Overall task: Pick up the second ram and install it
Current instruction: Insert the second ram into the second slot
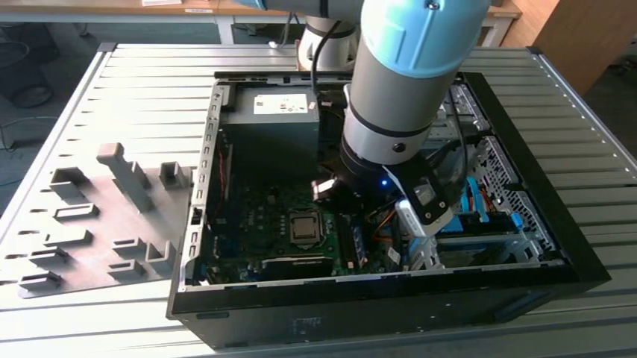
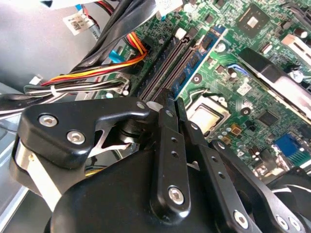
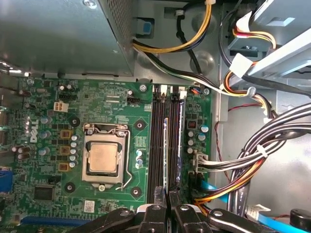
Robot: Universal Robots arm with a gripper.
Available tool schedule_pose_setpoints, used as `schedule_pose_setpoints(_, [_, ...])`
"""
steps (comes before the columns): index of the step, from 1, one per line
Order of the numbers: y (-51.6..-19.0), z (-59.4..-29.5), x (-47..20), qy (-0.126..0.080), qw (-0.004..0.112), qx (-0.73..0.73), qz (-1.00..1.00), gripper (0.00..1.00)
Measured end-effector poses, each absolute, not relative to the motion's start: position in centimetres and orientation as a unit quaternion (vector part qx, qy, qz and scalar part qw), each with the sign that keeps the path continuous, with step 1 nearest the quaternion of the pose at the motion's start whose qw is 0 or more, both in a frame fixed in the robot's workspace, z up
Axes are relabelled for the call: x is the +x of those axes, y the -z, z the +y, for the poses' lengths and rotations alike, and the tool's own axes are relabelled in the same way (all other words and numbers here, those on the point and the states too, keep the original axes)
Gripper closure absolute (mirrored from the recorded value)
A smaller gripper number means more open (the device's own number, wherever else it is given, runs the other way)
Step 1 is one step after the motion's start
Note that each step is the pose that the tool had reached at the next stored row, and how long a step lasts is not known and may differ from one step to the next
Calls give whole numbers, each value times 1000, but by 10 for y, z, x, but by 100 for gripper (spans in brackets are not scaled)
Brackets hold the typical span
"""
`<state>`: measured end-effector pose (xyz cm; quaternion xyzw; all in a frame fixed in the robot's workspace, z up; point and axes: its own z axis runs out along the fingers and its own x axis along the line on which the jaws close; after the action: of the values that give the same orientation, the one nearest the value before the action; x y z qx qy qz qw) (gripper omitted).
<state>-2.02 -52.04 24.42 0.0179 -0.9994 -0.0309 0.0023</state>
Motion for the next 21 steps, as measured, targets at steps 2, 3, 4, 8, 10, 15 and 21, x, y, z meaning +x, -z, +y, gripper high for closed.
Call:
schedule_pose_setpoints(2, [-244,-520,-20,31,2,18,-999,86])
schedule_pose_setpoints(3, [-244,-519,-20,31,2,18,-999,86])
schedule_pose_setpoints(4, [-244,-517,-20,31,2,18,-999,86])
schedule_pose_setpoints(8, [-244,-507,-20,31,2,18,-999,86])
schedule_pose_setpoints(10, [-244,-504,-20,31,2,18,-999,86])
schedule_pose_setpoints(15, [-244,-496,-21,31,2,18,-999,86])
schedule_pose_setpoints(21, [-243,-492,-21,31,2,18,-999,86])
